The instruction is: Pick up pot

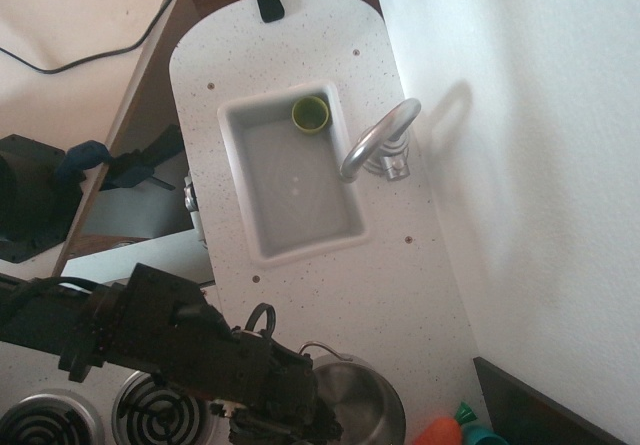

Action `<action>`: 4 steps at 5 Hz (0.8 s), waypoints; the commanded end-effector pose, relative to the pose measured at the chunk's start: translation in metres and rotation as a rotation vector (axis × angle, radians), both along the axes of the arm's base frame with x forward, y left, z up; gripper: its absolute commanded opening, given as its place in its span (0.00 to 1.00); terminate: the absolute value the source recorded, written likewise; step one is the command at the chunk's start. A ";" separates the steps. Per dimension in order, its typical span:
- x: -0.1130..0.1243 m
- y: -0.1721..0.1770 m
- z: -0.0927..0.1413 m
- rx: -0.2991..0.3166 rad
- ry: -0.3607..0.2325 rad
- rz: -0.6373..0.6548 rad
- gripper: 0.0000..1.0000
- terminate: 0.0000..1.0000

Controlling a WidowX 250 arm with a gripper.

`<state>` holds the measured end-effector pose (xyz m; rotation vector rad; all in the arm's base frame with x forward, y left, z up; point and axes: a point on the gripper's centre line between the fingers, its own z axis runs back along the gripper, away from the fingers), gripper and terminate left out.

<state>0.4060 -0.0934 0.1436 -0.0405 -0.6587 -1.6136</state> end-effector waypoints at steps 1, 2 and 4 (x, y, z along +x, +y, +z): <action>0.000 0.000 0.000 0.000 0.000 0.000 1.00 0.00; -0.003 0.005 -0.013 0.022 0.037 0.000 1.00 0.00; -0.006 0.004 -0.020 0.041 0.055 -0.012 1.00 0.00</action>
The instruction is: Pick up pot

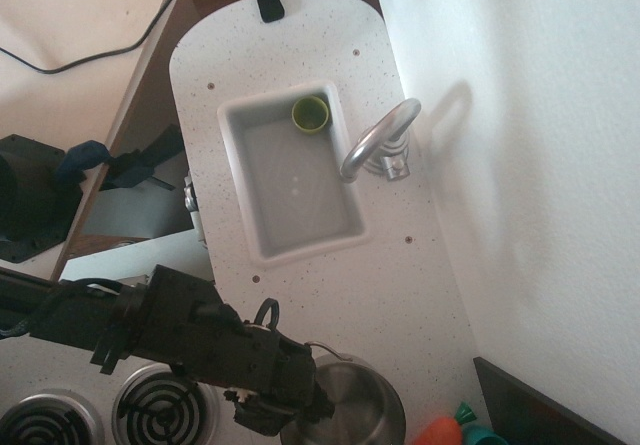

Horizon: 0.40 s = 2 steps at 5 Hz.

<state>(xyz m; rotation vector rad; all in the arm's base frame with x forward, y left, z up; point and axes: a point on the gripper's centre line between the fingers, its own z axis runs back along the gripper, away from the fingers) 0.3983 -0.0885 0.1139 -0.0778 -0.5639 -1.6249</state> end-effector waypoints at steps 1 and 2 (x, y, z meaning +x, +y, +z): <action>-0.001 -0.001 0.005 0.005 -0.008 0.001 1.00 0.00; -0.003 0.003 -0.009 0.021 0.048 0.001 1.00 0.00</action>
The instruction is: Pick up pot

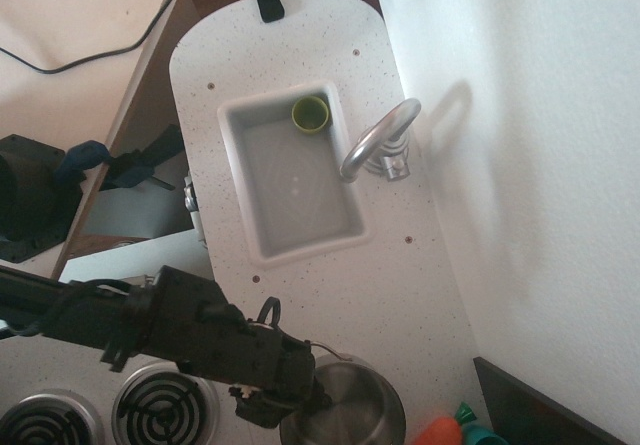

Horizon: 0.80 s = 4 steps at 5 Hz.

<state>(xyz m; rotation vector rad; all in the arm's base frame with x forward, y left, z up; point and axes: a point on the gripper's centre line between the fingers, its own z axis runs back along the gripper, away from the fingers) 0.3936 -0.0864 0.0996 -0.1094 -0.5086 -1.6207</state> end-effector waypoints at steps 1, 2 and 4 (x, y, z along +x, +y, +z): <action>-0.002 0.001 -0.012 -0.008 0.046 -0.013 1.00 0.00; -0.003 -0.001 -0.018 -0.013 0.061 -0.019 1.00 0.00; -0.002 -0.003 -0.019 0.005 0.026 -0.011 1.00 0.00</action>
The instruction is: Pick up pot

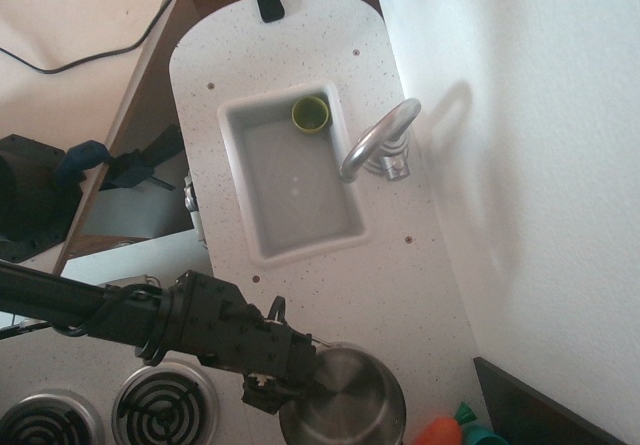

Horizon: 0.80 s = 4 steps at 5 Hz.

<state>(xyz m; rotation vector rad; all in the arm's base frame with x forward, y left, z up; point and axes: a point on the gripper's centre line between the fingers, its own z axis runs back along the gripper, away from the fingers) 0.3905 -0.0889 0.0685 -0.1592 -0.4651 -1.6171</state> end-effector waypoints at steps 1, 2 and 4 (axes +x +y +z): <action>0.002 -0.002 0.012 0.015 -0.039 -0.016 1.00 0.00; 0.002 -0.008 0.014 0.017 -0.045 -0.030 1.00 0.00; 0.006 -0.016 0.018 0.022 -0.065 -0.050 1.00 0.00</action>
